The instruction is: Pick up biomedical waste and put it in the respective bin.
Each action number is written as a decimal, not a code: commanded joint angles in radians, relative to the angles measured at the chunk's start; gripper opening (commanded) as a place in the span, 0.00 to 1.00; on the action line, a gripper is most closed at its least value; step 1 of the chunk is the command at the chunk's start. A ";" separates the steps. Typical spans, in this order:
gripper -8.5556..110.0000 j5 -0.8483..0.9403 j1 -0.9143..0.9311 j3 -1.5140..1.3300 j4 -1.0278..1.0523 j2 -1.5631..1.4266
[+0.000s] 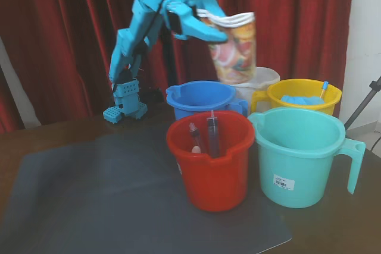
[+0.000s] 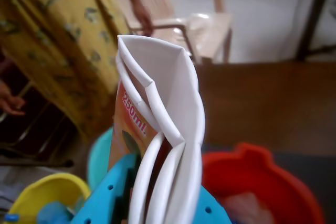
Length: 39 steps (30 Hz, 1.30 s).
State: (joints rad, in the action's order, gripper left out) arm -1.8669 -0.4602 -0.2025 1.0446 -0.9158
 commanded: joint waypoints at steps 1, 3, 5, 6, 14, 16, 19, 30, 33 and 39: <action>0.07 -0.005 -0.021 0.146 -0.021 0.083; 0.07 -0.005 -0.025 0.241 -0.025 0.163; 0.07 -0.005 -0.054 0.304 -0.057 0.219; 0.07 -0.005 -0.067 0.328 -0.086 0.249; 0.09 -0.110 -0.098 0.333 -0.261 0.307; 0.09 -0.115 -0.106 0.333 -0.279 0.308; 0.09 -0.114 -0.126 0.333 -0.285 0.308; 0.09 -0.104 -0.120 0.333 -0.342 0.310; 0.09 -0.028 -0.086 0.333 -0.344 0.310; 0.10 -0.031 -0.074 0.333 -0.371 0.310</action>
State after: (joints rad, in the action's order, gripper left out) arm -1.8991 -0.5461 0.0353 0.6964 -0.5937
